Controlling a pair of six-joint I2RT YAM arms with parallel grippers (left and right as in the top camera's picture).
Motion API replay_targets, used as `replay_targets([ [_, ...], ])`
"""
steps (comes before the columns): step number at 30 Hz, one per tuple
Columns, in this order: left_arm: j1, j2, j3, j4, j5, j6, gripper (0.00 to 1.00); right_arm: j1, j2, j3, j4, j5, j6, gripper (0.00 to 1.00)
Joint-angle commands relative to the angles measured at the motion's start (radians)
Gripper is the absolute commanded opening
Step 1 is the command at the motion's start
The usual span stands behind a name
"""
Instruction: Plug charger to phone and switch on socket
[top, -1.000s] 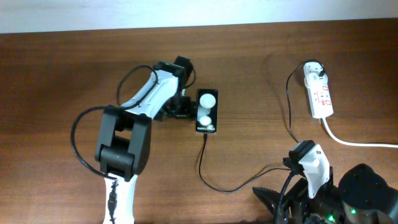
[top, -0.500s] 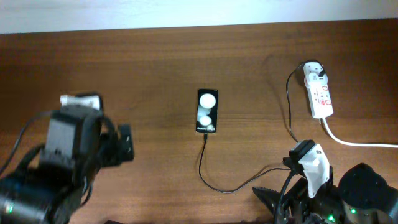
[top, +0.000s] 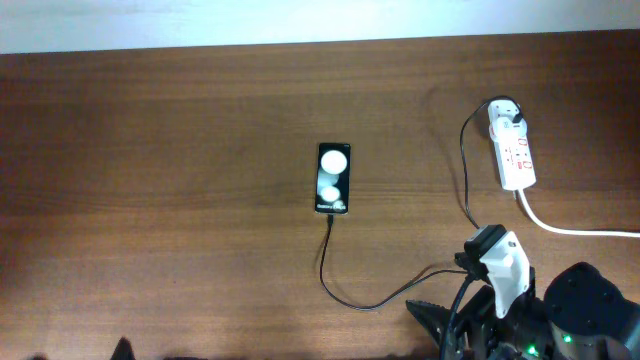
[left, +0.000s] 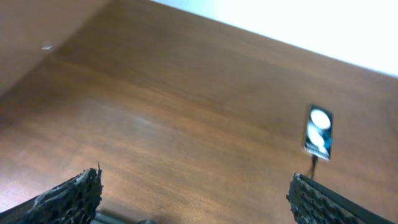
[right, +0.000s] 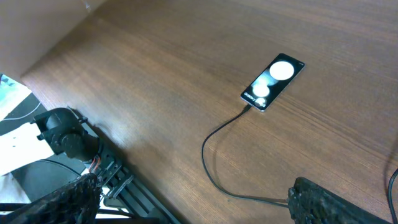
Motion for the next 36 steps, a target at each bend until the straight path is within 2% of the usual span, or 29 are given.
replay_targets([
  [1, 0.124, -0.113, 0.004, 0.002, 0.010, 0.003, 0.99, -0.003, -0.003, 0.001, 0.015, 0.009, -0.002, 0.99],
  [5, 0.142, -0.233, 0.004, 0.002, 0.009, 0.004, 0.99, -0.004, 0.048, -0.002, 0.026, 0.063, 0.002, 0.99],
  [7, 0.143, -0.290, 0.004, 0.002, 0.009, 0.004, 0.99, -0.004, 0.128, -0.002, 0.030, 0.080, 0.005, 0.99],
  [9, 0.143, -0.357, 0.005, 0.001, 0.009, 0.004, 0.99, -0.004, 0.309, -0.002, 0.038, 0.159, 0.122, 1.00],
  [11, 0.143, -0.380, 0.005, 0.001, 0.009, 0.004, 0.99, -0.022, 0.440, -0.002, 0.037, 0.226, 0.276, 0.88],
  [13, 0.143, -0.408, 0.005, 0.001, 0.009, 0.004, 0.99, -0.181, 0.600, -0.001, 0.031, 0.180, 0.311, 0.57],
  [15, 0.143, -0.417, 0.006, 0.001, 0.009, 0.004, 0.99, -0.306, 0.643, 0.004, 0.021, 0.180, 0.300, 0.44],
  [16, 0.142, -0.418, 0.006, 0.001, 0.009, 0.004, 0.99, -0.455, 0.659, 0.015, 0.021, 0.173, 0.296, 0.41],
  [20, 0.143, -0.436, 0.006, 0.002, 0.009, 0.004, 0.99, -0.857, 0.708, 0.147, -0.002, 0.109, 0.211, 0.33],
  [22, 0.142, -0.478, 0.010, 0.001, 0.009, 0.004, 0.99, -1.064, 0.828, 0.265, -0.005, 0.071, 0.216, 0.28],
  [24, 0.142, -0.478, 0.021, 0.001, 0.009, 0.004, 0.99, -1.143, 0.939, 0.360, -0.014, 0.055, 0.222, 0.25],
  [25, 0.143, -0.478, 0.021, 0.001, 0.009, 0.004, 0.99, -1.190, 1.046, 0.446, -0.029, 0.019, 0.222, 0.19],
  [28, 0.143, -0.478, 0.021, 0.001, 0.009, 0.004, 0.99, -1.227, 1.277, 0.591, -0.037, -0.032, 0.222, 0.07],
  [30, 0.142, -0.478, 0.021, 0.001, 0.009, 0.004, 0.99, -1.227, 1.382, 0.601, 0.038, -0.042, 0.230, 0.04],
  [36, 0.142, -0.478, 0.021, 0.001, 0.009, 0.004, 0.99, -1.226, 1.526, 0.600, 0.200, -0.086, 0.250, 0.04],
])
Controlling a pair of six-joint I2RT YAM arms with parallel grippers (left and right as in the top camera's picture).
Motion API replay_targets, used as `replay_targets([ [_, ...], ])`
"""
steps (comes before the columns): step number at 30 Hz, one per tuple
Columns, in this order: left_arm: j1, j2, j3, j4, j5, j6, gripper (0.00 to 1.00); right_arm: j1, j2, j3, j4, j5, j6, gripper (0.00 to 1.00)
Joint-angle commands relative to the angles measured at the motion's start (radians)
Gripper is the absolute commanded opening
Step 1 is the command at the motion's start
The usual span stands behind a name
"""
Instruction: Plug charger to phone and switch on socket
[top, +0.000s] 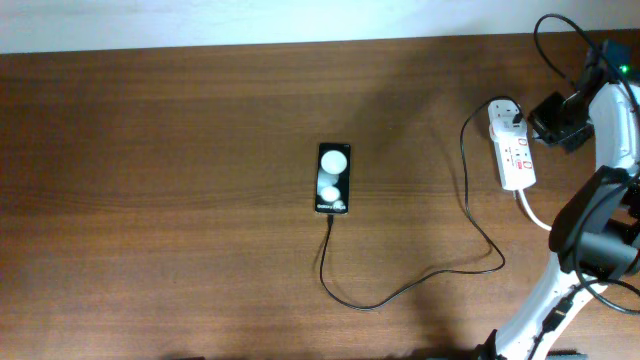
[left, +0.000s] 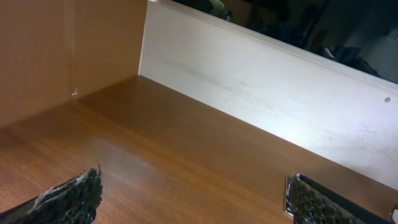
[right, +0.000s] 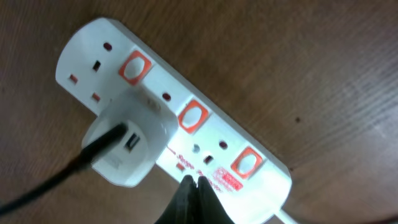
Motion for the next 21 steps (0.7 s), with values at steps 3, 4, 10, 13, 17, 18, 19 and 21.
replay_targets([
  [3, 0.004, -0.008, -0.002, 0.002, 0.000, 0.004, 0.99, 0.000, 0.072, 0.023, 0.061, -0.040, 0.034, 0.04],
  [4, 0.004, -0.008, -0.002, 0.002, 0.000, 0.004, 0.99, 0.000, 0.073, 0.023, 0.072, -0.039, 0.034, 0.04],
  [10, 0.004, -0.008, -0.002, 0.002, 0.000, 0.004, 0.99, 0.000, 0.100, 0.023, 0.101, -0.044, 0.057, 0.04],
  [13, 0.004, -0.008, -0.002, 0.002, 0.000, 0.004, 0.99, 0.021, 0.132, 0.021, 0.097, -0.035, 0.056, 0.04],
  [17, 0.004, -0.008, -0.002, 0.002, 0.000, 0.004, 0.99, 0.072, 0.204, 0.019, 0.066, -0.035, 0.048, 0.04],
  [18, 0.004, -0.008, -0.002, 0.002, 0.000, 0.004, 0.99, 0.073, 0.204, 0.019, 0.048, -0.035, 0.024, 0.04],
  [19, 0.004, -0.008, -0.002, 0.002, 0.000, 0.004, 0.99, 0.070, 0.204, 0.019, 0.022, -0.035, 0.003, 0.04],
  [21, 0.004, -0.008, -0.002, 0.000, 0.000, 0.005, 0.99, 0.046, 0.195, 0.019, -0.049, -0.027, -0.016, 0.04],
])
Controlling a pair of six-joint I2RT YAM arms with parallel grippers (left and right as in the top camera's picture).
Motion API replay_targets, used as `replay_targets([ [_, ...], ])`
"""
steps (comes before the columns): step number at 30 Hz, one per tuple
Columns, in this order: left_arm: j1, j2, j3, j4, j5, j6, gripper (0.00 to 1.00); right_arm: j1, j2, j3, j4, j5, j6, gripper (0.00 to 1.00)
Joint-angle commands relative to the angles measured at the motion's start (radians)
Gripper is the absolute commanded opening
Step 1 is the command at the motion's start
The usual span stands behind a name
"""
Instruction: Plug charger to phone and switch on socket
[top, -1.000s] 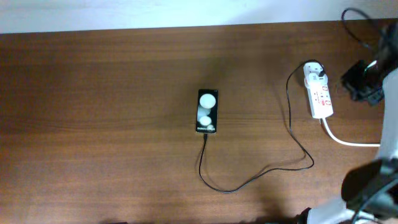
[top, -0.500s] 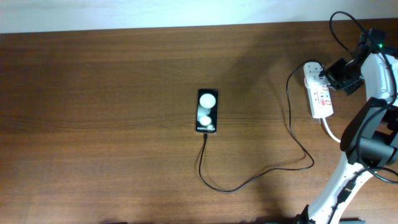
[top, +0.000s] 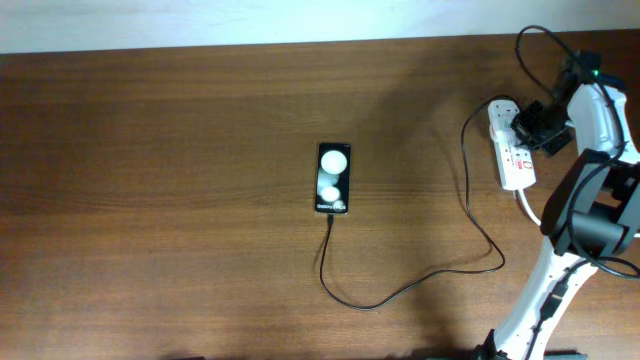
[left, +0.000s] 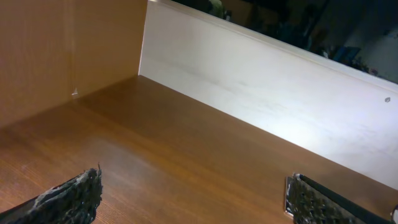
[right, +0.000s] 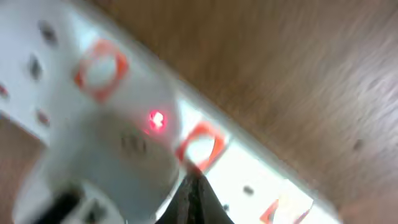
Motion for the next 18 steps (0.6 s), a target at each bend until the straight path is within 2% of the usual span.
replay_targets([
  [1, 0.004, -0.008, -0.002, 0.000, 0.000, 0.005, 0.99, -0.008, 0.039, -0.016, -0.076, -0.013, -0.039, 0.04],
  [3, 0.004, -0.008, -0.002, 0.000, 0.000, 0.005, 0.99, -0.051, -0.002, -0.016, -0.127, 0.001, -0.095, 0.04],
  [7, 0.004, -0.008, -0.002, 0.000, 0.000, 0.005, 0.99, -0.124, -0.135, -0.016, -0.239, -0.027, -0.095, 0.04],
  [11, 0.004, -0.008, -0.003, 0.008, -0.003, 0.004, 0.99, -0.097, -0.315, -0.017, -0.285, -0.064, -0.129, 0.04],
  [12, 0.004, -0.008, -0.007, 0.010, -0.003, 0.004, 0.99, -0.081, -0.423, -0.017, -0.292, -0.064, -0.129, 0.04],
  [15, 0.004, -0.008, -0.040, 0.026, -0.003, 0.004, 0.99, -0.043, -0.587, -0.017, -0.316, -0.064, -0.144, 0.04],
  [18, 0.004, -0.008, -0.126, 0.157, -0.003, 0.004, 0.99, 0.017, -0.699, -0.017, -0.371, -0.064, -0.156, 0.04],
])
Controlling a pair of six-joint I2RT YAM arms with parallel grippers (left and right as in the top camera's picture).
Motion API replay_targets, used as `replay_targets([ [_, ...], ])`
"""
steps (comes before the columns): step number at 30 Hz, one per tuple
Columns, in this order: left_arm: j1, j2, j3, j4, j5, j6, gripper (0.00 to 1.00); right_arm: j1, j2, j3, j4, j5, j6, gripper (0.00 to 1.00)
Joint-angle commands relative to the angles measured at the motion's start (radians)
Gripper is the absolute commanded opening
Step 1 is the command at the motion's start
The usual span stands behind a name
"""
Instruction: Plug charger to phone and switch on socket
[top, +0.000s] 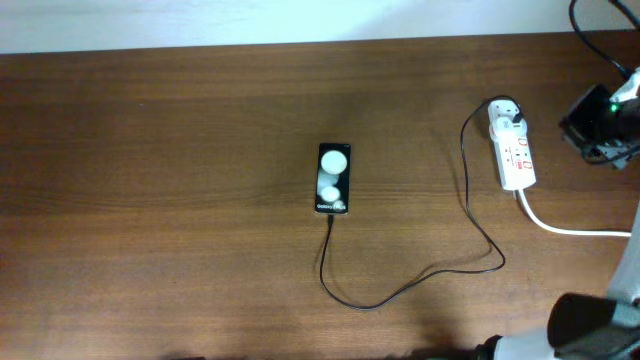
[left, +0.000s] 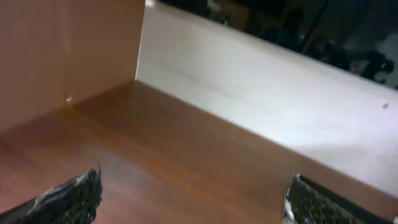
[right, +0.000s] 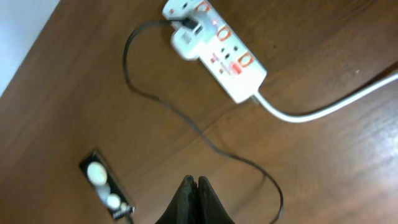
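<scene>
The black phone (top: 334, 178) lies screen up at mid-table, also seen in the right wrist view (right: 102, 183). The black charger cable (top: 372, 304) runs from its lower end in a loop to the white plug (top: 506, 108) seated in the white power strip (top: 516, 152) at the far right. My right gripper (right: 194, 181) is shut on nothing, high above the table, right of the power strip (right: 225, 55). My left gripper (left: 193, 205) is open and empty, facing a back corner, away from all of it.
The strip's thick white lead (top: 570, 230) runs off the right edge. My right arm (top: 600, 118) hangs over the table's right edge. A pale back wall (left: 261, 106) and a brown side panel (left: 56, 50) bound the table's far left corner.
My right gripper, pressed close to the strip's switch by the plug with a red lamp lit, now stands high and to the right of the strip, still shut. The left gripper stays put.
First my right gripper was open low at the front right, the cable joined to the phone. Then its shut tips hovered over the strip beside the plug. Then they were at the switch, a red lamp glowing. Now it is raised away.
</scene>
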Motion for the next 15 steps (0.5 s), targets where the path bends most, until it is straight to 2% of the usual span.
replay_targets([
  [1, 0.004, -0.005, -0.105, 0.121, -0.003, 0.004, 0.99, 0.071, -0.082, -0.002, -0.026, -0.005, -0.039, 0.04],
  [3, 0.004, -0.005, -0.209, 0.217, -0.003, 0.004, 0.99, 0.121, -0.143, -0.002, -0.039, -0.005, -0.050, 0.04],
  [7, 0.004, -0.005, -0.579, 0.542, -0.002, 0.004, 0.99, 0.230, -0.286, -0.002, -0.093, 0.003, -0.106, 0.04],
  [10, 0.004, -0.005, -0.864, 0.871, 0.033, 0.004, 0.99, 0.232, -0.322, -0.002, -0.165, 0.002, -0.121, 0.04],
  [13, 0.004, -0.005, -1.142, 1.250, 0.176, 0.005, 0.99, 0.232, -0.374, -0.002, -0.201, 0.002, -0.129, 0.04],
  [15, 0.004, -0.005, -1.262, 1.368, 0.185, 0.006, 0.99, 0.232, -0.422, -0.003, -0.222, 0.002, -0.140, 0.04],
])
